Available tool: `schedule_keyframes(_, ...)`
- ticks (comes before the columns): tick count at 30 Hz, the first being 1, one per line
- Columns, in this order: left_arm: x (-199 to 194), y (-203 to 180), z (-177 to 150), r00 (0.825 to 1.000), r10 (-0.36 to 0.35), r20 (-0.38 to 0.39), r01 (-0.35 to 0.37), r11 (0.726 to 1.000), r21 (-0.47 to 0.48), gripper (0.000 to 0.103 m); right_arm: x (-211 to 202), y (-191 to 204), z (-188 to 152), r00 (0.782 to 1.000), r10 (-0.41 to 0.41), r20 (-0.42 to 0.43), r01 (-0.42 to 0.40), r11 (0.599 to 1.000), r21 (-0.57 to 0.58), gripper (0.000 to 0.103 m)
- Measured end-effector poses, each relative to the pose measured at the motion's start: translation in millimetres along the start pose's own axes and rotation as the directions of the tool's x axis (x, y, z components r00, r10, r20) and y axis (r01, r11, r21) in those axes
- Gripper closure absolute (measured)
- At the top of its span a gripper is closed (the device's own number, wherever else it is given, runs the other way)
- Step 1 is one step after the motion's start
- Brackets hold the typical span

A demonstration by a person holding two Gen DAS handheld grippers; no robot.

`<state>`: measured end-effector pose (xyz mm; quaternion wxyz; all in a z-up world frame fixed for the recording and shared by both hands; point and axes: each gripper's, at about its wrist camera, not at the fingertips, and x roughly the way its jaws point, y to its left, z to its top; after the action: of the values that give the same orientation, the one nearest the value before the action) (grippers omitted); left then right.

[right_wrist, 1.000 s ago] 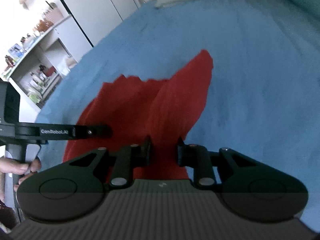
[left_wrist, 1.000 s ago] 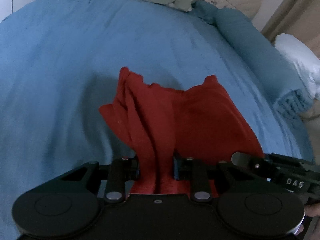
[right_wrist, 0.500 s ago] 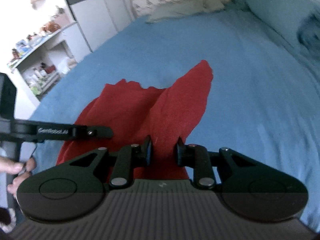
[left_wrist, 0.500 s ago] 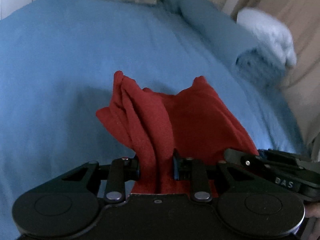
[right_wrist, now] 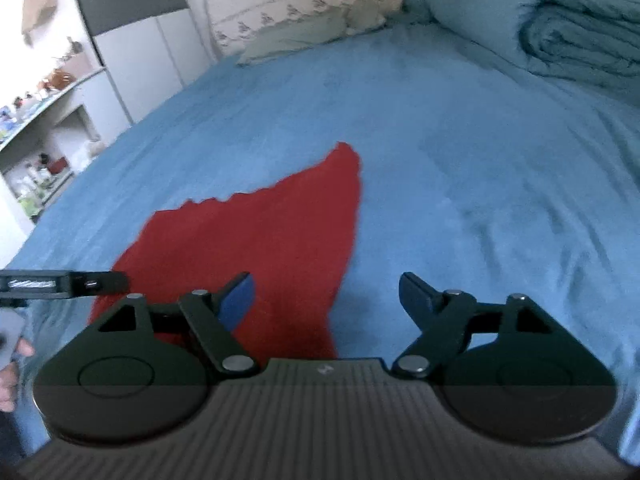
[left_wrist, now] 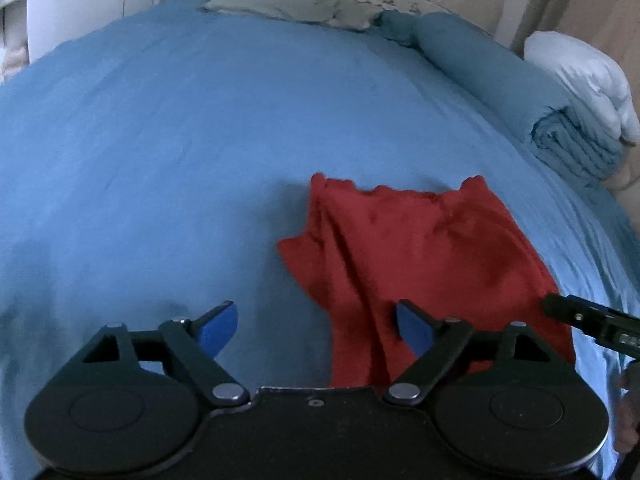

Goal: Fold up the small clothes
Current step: 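Release the sweater and lift both tools away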

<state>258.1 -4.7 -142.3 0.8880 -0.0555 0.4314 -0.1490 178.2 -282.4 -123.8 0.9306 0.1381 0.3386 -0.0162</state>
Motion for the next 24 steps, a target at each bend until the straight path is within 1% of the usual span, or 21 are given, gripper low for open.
schedule_keyframes(2,7,1,-2,1.000,0.012,-0.016,-0.012,1.000,0.021,0.011,14,-4,-3,0.999,-0.026,-0.022,0.026,1.000,-0.011,0.011)
schedule_keyframes(3,17,-8,0,1.000,0.024,-0.019,-0.023,0.999,0.036,0.010,19,-8,-6,0.999,-0.036,-0.031,0.036,0.999,-0.018,0.011)
schedule_keyframes(5,26,-11,-2,0.999,0.037,-0.029,-0.036,0.998,0.046,0.009,28,-14,-15,0.998,-0.035,-0.047,0.035,0.999,0.000,0.010)
schedule_keyframes(8,21,-3,-6,0.999,0.029,-0.028,-0.029,1.000,0.013,0.008,30,-19,-20,0.999,-0.018,-0.040,0.019,0.999,0.042,0.009)
schedule_keyframes(10,11,-8,-4,0.999,0.042,-0.021,-0.041,0.999,0.026,0.010,24,-15,-17,1.000,-0.012,-0.028,0.013,1.000,0.018,0.011)
schedule_keyframes(13,-23,-21,0,0.997,0.065,0.046,-0.069,0.995,0.076,0.010,-3,-4,-11,1.000,0.012,0.022,-0.011,0.999,-0.045,0.011)
schedule_keyframes(15,-54,-29,2,0.993,0.052,0.107,-0.062,0.994,0.090,0.010,-32,8,-5,0.997,0.019,0.069,-0.012,0.996,-0.091,0.010)
schedule_keyframes(17,-88,-39,4,0.986,0.042,0.164,-0.060,0.993,0.106,0.009,-63,25,0,0.995,-0.014,0.096,0.028,0.990,-0.140,0.007)
schedule_keyframes(18,-107,-44,3,0.980,0.041,0.196,-0.064,0.991,0.116,0.005,-77,34,4,0.994,-0.043,0.101,0.059,0.985,-0.160,0.006)
schedule_keyframes(20,-147,-53,0,0.966,0.037,0.257,-0.070,0.990,0.121,0.000,-111,53,13,0.989,-0.095,0.114,0.116,0.974,-0.193,0.000)
schedule_keyframes(21,-164,-56,-3,0.960,0.032,0.278,-0.068,0.990,0.120,0.000,-127,62,17,0.986,-0.115,0.121,0.138,0.969,-0.205,0.000)
schedule_keyframes(23,-194,-64,-9,0.956,0.038,0.292,-0.076,0.990,0.119,0.000,-163,78,22,0.978,-0.143,0.153,0.173,0.964,-0.201,0.000)
schedule_keyframes(24,-207,-67,-12,0.957,0.055,0.284,-0.093,0.988,0.121,0.000,-178,82,22,0.976,-0.142,0.167,0.174,0.966,-0.194,0.000)
